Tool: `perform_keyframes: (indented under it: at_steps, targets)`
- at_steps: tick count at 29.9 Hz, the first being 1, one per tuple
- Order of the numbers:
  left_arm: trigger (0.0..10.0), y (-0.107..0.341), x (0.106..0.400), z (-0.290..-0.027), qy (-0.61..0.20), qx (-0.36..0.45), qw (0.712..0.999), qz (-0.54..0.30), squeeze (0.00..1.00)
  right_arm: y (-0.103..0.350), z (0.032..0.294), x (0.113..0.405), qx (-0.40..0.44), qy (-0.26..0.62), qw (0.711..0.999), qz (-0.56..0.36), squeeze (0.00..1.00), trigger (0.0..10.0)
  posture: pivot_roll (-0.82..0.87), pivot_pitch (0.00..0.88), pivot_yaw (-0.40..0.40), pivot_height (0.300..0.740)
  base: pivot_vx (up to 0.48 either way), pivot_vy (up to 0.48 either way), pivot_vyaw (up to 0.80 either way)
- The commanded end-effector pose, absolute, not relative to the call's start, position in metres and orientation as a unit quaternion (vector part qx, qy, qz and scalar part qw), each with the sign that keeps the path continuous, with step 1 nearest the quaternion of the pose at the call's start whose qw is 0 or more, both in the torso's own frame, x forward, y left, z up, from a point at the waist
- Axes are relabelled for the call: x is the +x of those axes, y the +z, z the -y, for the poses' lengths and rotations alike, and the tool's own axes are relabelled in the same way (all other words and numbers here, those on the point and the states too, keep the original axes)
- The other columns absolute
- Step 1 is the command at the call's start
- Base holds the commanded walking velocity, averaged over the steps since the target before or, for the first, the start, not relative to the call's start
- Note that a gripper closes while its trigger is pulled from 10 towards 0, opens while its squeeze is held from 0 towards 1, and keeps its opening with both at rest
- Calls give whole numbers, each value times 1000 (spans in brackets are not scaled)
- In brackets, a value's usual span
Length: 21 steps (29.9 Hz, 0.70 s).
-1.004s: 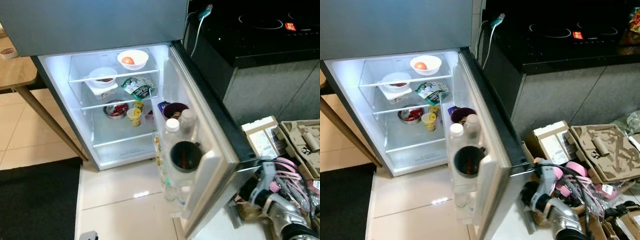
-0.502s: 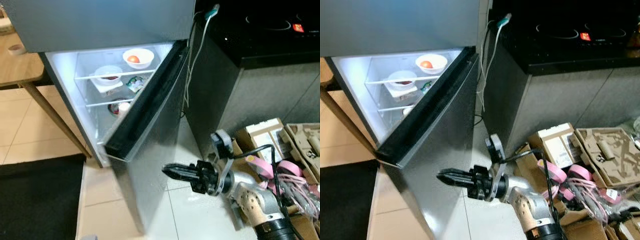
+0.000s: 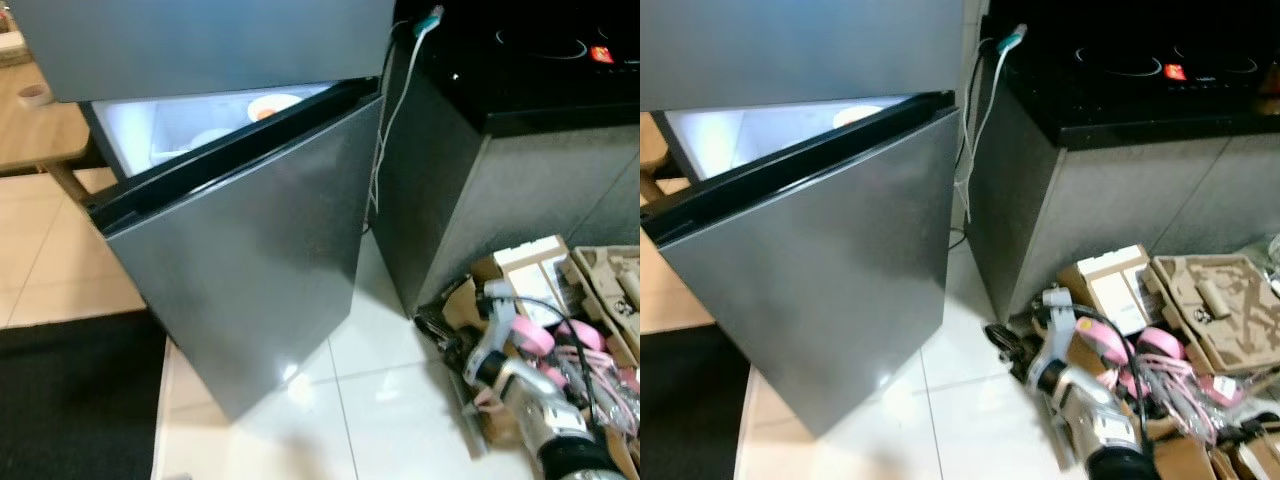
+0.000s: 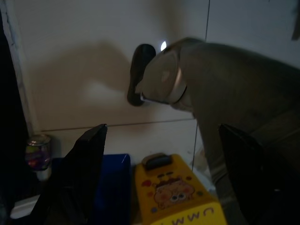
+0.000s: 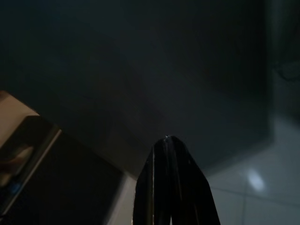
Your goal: Restocking fridge
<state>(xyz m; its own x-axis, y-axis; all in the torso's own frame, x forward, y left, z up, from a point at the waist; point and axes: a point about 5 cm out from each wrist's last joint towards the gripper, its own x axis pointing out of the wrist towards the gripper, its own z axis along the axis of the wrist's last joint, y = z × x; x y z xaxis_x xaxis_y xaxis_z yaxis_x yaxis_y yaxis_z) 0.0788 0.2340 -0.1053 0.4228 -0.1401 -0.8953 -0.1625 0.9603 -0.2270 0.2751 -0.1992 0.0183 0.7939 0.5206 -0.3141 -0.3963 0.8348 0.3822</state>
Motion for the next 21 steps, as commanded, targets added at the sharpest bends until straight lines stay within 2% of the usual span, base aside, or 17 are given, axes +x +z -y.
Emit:
perform_keyframes:
  at_steps: [1, 2, 4, 5, 7, 9, 10, 11, 12, 14, 17, 21]
  targets:
    - [10000, -107, 72, -230, -1, -146, 823, -548, 0, -26, 221, 238, 97, 157, 925, -333, 0, 10000, 20, 39, -53, 740, 0, 0, 706]
    - [10000, -107, 72, -230, -1, -146, 823, -548, 0, -26, 221, 238, 97, 157, 925, -333, 0, 10000, 20, 39, -53, 740, 0, 0, 706]
    - [10000, -107, 74, -230, -7, -141, 823, -549, 0, -62, 248, 186, 44, 62, 894, -441, 0, 10000, 19, 33, -55, 740, 0, 0, 712]
    - [10000, -107, 74, -230, -7, -141, 823, -549, 0, -62, 248, 186, 44, 62, 894, -441, 0, 10000, 19, 33, -55, 740, 0, 0, 712]
    - [10000, -107, 75, -231, -9, -136, 824, -550, 0, -81, 256, 145, 23, 23, 863, -505, 0, 10000, 20, 23, -57, 740, 0, 0, 712]
    - [10000, -107, 75, -231, -9, -136, 824, -550, 0, -81, 256, 145, 23, 23, 863, -505, 0, 10000, 20, 23, -57, 740, 0, 0, 712]
    - [10000, -106, 77, -232, -10, -130, 825, -549, 0, -92, 255, 116, 14, 18, 839, -544, 0, 10000, 20, 23, -57, 740, 0, 0, 712]
    - [10000, -106, 78, -232, -8, -127, 826, -549, 0, -96, 253, 106, 10, 19, 829, -558, 0, 10000, 20, 23, -57, 740, 0, 0, 712]
    - [10000, -106, 78, -232, -8, -127, 826, -549, 0, -96, 253, 106, 10, 19, 829, -558, 0, 10000, 20, 23, -57, 740, 0, 0, 712]
    - [10000, -105, 81, -235, -4, -120, 829, -547, 0, -102, 247, 90, -6, 42, 812, -583, 0, 10000, 20, 23, -57, 740, 0, 0, 712]
    - [10000, -104, 82, -238, -2, -116, 830, -546, 0, -103, 242, 88, -31, 79, 803, -590, 0, 10000, 20, 23, -57, 740, 0, 0, 712]
    - [10000, -104, 83, -238, -2, -114, 830, -546, 0, -103, 242, 89, -46, 85, 802, -590, 0, 10000, 25, 22, -52, 740, 0, 0, 712]
